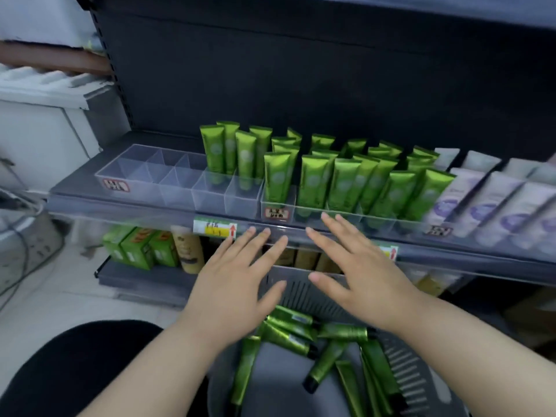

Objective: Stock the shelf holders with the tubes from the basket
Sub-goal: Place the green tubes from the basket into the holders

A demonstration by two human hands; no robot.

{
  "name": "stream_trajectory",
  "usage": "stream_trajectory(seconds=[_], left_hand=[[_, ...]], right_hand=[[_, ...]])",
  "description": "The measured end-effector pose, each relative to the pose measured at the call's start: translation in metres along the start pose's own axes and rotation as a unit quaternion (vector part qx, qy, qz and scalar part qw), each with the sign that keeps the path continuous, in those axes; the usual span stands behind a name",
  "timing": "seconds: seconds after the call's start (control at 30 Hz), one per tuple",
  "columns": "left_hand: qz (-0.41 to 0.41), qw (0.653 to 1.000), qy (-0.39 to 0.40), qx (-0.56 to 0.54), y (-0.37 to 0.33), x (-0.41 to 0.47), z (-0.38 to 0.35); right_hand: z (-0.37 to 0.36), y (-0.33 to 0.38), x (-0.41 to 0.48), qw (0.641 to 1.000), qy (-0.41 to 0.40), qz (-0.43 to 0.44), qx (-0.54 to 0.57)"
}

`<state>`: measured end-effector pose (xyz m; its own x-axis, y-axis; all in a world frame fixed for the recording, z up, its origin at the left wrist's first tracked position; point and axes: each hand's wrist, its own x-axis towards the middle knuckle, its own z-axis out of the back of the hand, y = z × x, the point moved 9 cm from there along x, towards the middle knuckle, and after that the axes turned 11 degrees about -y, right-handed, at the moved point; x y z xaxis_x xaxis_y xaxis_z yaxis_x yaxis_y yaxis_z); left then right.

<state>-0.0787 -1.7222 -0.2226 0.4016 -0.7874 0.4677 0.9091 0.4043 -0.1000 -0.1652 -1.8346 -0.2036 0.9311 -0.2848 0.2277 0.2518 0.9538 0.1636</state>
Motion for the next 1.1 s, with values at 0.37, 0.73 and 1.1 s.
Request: stream_trajectory(seconds=[0.37, 0.73, 1.1], left_hand=[[0.014, 0.976, 0.214, -0.031, -0.055, -0.070, -0.097], [0.031, 0.905, 0.424, -0.018, -0.079, -0.123, -0.177], [0.074, 0.848, 0.507, -0.136, -0.094, -0.150, -0.240]], right_hand=[[-0.114, -0.081, -0.140, 0.961, 0.098, -0.225, 0.125], [-0.227, -0.092, -0.176, 0.899, 0.343, -0.253, 0.103], [-0.271, -0.107, -0.162, 0.865, 0.310, -0.336, 0.206]])
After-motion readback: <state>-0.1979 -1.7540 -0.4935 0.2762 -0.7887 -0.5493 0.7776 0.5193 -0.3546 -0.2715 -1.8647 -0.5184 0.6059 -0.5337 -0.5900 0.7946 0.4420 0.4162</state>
